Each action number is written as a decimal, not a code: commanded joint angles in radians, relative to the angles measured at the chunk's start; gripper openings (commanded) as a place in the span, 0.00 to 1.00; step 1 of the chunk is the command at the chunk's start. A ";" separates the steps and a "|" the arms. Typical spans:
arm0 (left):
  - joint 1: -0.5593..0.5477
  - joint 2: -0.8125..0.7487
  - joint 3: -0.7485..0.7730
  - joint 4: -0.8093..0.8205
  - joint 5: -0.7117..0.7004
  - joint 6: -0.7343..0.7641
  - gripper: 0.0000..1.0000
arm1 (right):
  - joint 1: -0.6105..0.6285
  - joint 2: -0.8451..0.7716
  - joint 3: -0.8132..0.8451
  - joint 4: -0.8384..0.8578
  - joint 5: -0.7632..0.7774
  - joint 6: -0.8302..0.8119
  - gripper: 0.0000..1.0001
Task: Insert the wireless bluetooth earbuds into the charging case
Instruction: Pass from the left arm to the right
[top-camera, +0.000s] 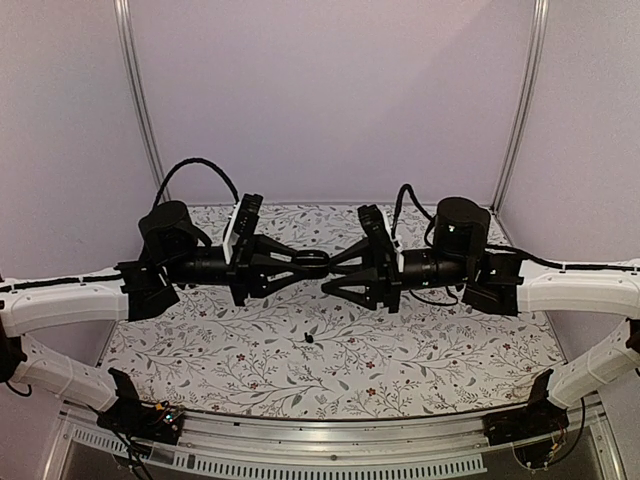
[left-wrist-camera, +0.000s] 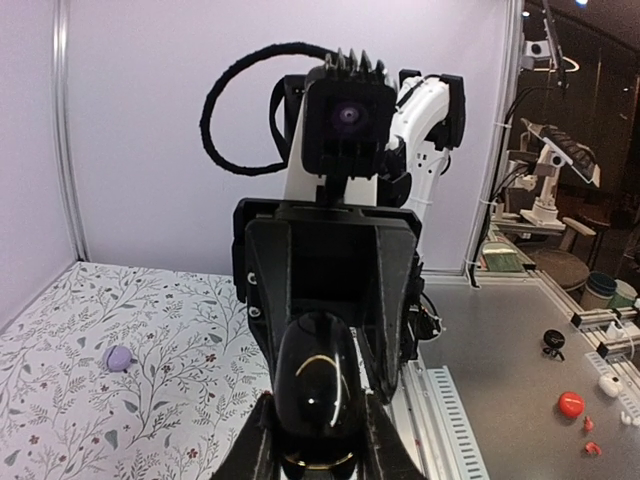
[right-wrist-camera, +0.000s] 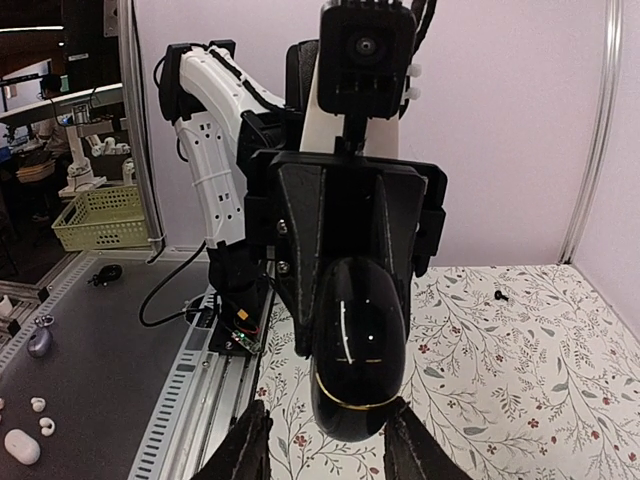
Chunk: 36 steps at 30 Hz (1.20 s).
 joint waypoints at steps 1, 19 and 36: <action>-0.014 0.018 -0.003 0.069 -0.026 -0.015 0.03 | 0.023 0.015 0.029 0.039 0.005 -0.009 0.36; -0.022 0.041 -0.004 0.083 -0.034 -0.006 0.02 | 0.024 0.039 0.043 0.094 -0.037 0.034 0.29; -0.025 0.042 -0.011 0.043 -0.089 -0.002 0.21 | 0.024 0.037 0.046 0.087 -0.016 0.050 0.03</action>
